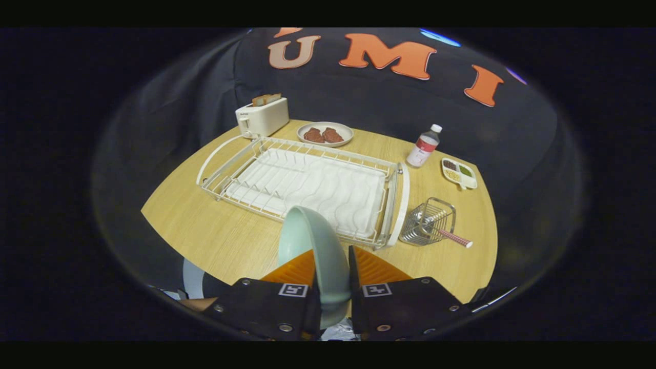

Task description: Take the plate from the dish rack, then take the spoon from the basket and place it into the plate.

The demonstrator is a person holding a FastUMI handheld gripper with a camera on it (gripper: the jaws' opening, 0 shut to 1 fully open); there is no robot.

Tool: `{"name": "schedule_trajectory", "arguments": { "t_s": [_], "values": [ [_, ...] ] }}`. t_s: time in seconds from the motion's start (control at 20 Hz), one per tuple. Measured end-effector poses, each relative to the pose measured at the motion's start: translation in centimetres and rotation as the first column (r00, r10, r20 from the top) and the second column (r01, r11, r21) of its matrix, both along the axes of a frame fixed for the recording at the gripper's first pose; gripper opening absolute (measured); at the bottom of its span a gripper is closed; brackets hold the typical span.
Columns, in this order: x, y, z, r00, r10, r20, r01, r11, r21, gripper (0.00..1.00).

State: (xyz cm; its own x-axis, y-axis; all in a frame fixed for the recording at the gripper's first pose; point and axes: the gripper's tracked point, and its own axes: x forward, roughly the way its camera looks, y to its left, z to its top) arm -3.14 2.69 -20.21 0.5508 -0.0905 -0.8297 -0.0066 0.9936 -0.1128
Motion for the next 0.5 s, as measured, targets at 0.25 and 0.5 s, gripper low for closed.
{"name": "schedule_trajectory", "arguments": {
  "t_s": [0.25, 0.5],
  "values": [
    [-1.6, -1.5, -3.2, 0.998, -0.044, -0.035, 0.047, 0.997, 0.064, 0.24],
    [-2.6, -1.1, -5.1, 0.997, -0.042, -0.059, 0.052, 0.981, 0.185, 0.24]
  ]
}}
